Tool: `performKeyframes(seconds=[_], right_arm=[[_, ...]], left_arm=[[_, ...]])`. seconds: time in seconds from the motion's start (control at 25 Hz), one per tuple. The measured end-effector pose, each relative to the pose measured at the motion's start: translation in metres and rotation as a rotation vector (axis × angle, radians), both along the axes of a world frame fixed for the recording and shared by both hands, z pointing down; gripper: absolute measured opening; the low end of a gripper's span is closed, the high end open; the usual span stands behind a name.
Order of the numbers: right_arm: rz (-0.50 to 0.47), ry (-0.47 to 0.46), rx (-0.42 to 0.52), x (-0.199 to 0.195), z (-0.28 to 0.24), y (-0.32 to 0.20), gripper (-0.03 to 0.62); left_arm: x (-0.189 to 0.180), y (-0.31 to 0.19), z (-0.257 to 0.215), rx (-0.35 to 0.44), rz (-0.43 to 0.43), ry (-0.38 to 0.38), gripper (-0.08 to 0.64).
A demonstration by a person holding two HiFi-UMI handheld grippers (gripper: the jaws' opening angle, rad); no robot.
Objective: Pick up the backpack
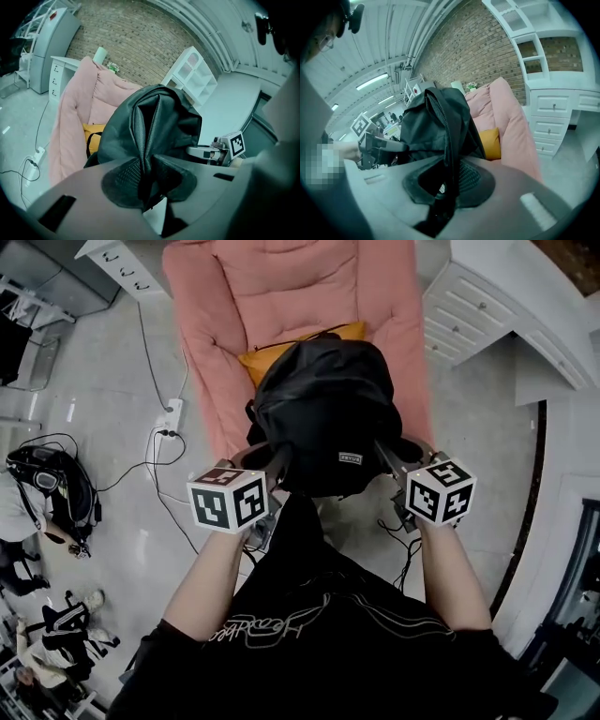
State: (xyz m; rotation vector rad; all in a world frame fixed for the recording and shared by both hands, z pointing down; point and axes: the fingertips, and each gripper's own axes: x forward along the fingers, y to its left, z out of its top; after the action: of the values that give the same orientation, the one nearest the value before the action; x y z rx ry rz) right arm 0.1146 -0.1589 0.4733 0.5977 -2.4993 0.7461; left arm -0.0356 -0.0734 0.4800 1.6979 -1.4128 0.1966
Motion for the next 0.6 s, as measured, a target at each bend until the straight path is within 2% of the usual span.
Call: performKeyframes(seconds=[0.32,0.6], right_arm=[[-0.021,-0.027,0.044,0.032,-0.051,0.040,0.046],[-0.042,-0.070,0.069,0.056,-0.105,0.079,0.046]], left_arm=[[0.031,0.038,-0.046,0.045,0.029,-0.014,0.066],[0.055,0.077,-0.105,0.124,0.041,-0.056,0.064]])
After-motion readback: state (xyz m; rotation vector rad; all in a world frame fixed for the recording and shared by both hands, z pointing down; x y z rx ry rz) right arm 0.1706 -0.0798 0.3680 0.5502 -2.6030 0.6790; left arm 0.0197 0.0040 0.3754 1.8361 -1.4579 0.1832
